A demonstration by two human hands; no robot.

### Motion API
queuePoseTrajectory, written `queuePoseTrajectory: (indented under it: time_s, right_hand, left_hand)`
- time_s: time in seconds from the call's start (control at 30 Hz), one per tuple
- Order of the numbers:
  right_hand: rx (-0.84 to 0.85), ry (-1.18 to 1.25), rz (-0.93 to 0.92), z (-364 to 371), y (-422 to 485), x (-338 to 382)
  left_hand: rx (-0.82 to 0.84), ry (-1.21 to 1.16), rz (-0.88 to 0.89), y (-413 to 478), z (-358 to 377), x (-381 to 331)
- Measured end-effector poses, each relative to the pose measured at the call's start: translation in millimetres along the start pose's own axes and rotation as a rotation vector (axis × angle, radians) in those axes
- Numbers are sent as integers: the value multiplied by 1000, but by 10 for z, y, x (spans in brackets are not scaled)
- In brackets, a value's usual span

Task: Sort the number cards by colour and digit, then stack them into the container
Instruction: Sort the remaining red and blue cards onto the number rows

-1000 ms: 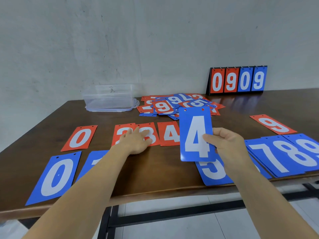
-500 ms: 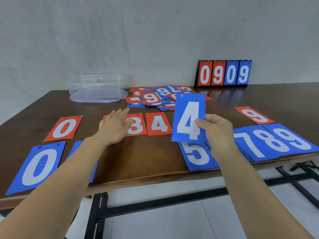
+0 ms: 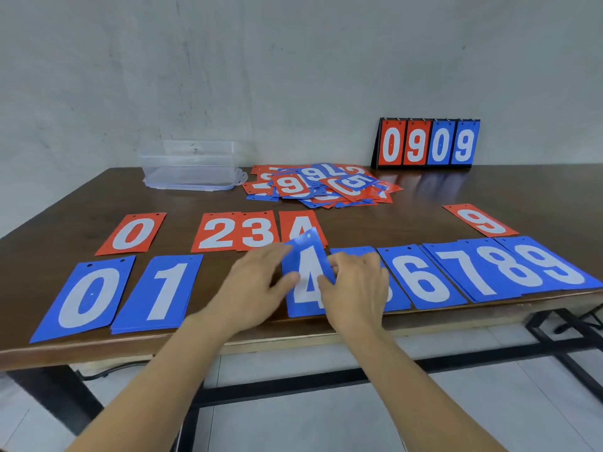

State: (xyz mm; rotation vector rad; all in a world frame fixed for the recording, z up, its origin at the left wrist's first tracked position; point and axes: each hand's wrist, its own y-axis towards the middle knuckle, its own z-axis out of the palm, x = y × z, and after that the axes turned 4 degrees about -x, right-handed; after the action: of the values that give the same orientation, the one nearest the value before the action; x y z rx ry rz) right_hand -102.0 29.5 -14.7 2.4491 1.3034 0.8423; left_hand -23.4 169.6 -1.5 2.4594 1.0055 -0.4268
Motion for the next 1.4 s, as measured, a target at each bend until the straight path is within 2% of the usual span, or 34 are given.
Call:
queuePoseTrajectory:
  time_s: [0.07,0.27,0.4,0.53,0.67,0.77,0.9,1.0,1.07,1.4]
  right_hand:
    - [-23,-87,-43,9,-17,-15]
    - [-79,-21,-19,-95,-5,-197]
    - [80,-65,-6,-142,-4,-308]
    - [90,-35,-6,-124,-12,-333]
    - [85,-46,-23,-154,-1,-309]
    - [79,-26,-61,-186,26,-231]
    - [87,12,-177,-213,59,57]
    - [154,29,-273,-160,32,327]
    - [207,50,-316,-90,-23,482]
    - [309,40,-388,47,-100,747]
  left_hand:
    - [60,27,15,-28,96,-35]
    - [147,157,13,-20,161,-50]
    - [162,156,24,-42,168,-78]
    - [152,143,19,-46,172,-88]
    - [90,60,7,-85,112,-83]
    - [-31,36,-52,-125,-46,25]
    - [-160,182,-202,-271,-329,366]
    - [-31,351,-289,-436,-400,599]
    - [53,382,-343,-520,-372,680]
    - [71,377,-403,-584,-374,769]
